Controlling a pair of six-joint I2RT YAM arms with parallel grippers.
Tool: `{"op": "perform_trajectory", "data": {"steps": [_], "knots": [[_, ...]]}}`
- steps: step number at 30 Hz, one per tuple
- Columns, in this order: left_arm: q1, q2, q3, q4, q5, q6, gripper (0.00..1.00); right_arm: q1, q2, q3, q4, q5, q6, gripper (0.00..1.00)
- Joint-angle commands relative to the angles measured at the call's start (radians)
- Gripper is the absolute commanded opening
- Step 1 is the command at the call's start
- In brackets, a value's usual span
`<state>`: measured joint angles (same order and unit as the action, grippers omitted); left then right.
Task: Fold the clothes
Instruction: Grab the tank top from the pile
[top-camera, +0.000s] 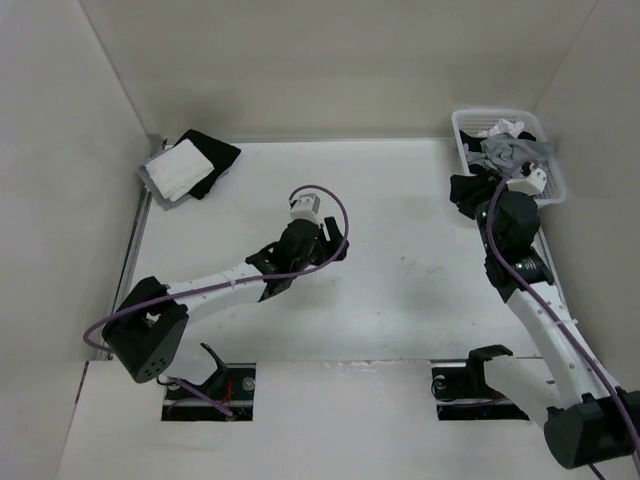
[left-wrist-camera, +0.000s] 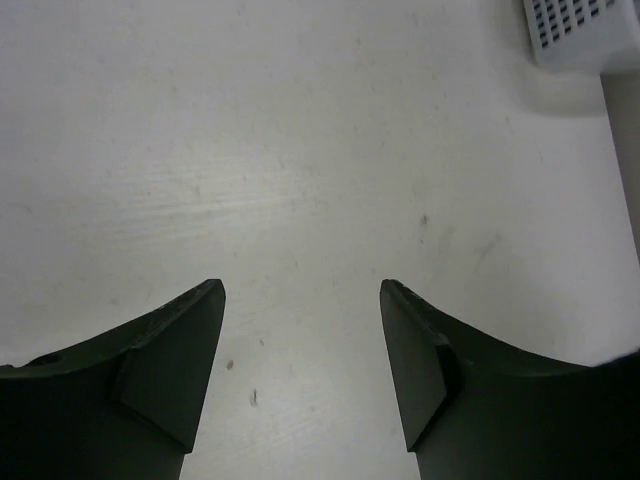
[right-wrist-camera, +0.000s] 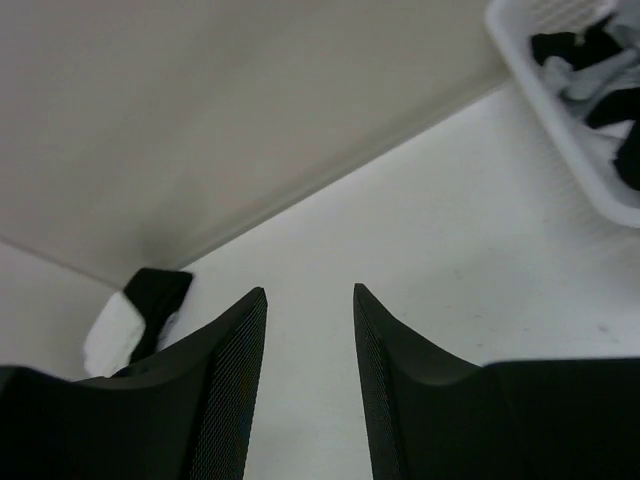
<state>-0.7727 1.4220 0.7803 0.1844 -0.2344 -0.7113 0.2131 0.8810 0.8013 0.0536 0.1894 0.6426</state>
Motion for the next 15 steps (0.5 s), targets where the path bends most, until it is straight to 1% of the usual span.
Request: {"op": "perform_trajectory", "data": {"steps": [1, 3, 4, 5, 6, 7, 8, 9, 10, 11, 12, 13, 15], "knots": [[-0.081, -0.086, -0.065, 0.085, 0.056, 0.021, 0.64, -0.082, 0.081, 0.045, -0.052, 0.035, -0.021, 0.45], [-0.122, -0.089, -0.096, 0.128, 0.061, 0.032, 0.64, -0.126, 0.125, 0.059, -0.054, 0.038, -0.031, 0.33], [-0.135, -0.087, -0.107, 0.145, 0.060, 0.035, 0.63, -0.146, 0.137, 0.064, -0.052, 0.042, -0.031, 0.25], [-0.145, -0.081, -0.121, 0.173, 0.057, 0.038, 0.63, -0.171, 0.154, 0.075, -0.061, 0.042, -0.031, 0.13], [-0.156, -0.075, -0.130, 0.196, 0.060, 0.041, 0.62, -0.188, 0.171, 0.085, -0.066, 0.042, -0.029, 0.06], [-0.164, -0.068, -0.144, 0.229, 0.063, 0.047, 0.61, -0.212, 0.200, 0.101, -0.069, 0.044, -0.026, 0.01], [-0.176, -0.064, -0.157, 0.259, 0.064, 0.056, 0.60, -0.237, 0.237, 0.119, -0.073, 0.048, -0.021, 0.00], [-0.190, -0.058, -0.180, 0.303, 0.058, 0.071, 0.57, -0.278, 0.313, 0.163, -0.077, 0.061, -0.020, 0.00], [-0.190, -0.057, -0.184, 0.309, 0.058, 0.073, 0.56, -0.286, 0.326, 0.173, -0.077, 0.064, -0.021, 0.00], [-0.194, -0.054, -0.191, 0.320, 0.060, 0.079, 0.55, -0.312, 0.379, 0.206, -0.081, 0.073, -0.024, 0.01], [-0.194, -0.051, -0.199, 0.326, 0.057, 0.084, 0.55, -0.339, 0.435, 0.249, -0.089, 0.081, -0.023, 0.06], [-0.185, -0.044, -0.213, 0.331, 0.056, 0.085, 0.54, -0.385, 0.544, 0.327, -0.083, 0.103, -0.030, 0.20], [-0.169, -0.037, -0.217, 0.331, 0.058, 0.079, 0.54, -0.416, 0.642, 0.398, -0.081, 0.111, -0.032, 0.31]]}}
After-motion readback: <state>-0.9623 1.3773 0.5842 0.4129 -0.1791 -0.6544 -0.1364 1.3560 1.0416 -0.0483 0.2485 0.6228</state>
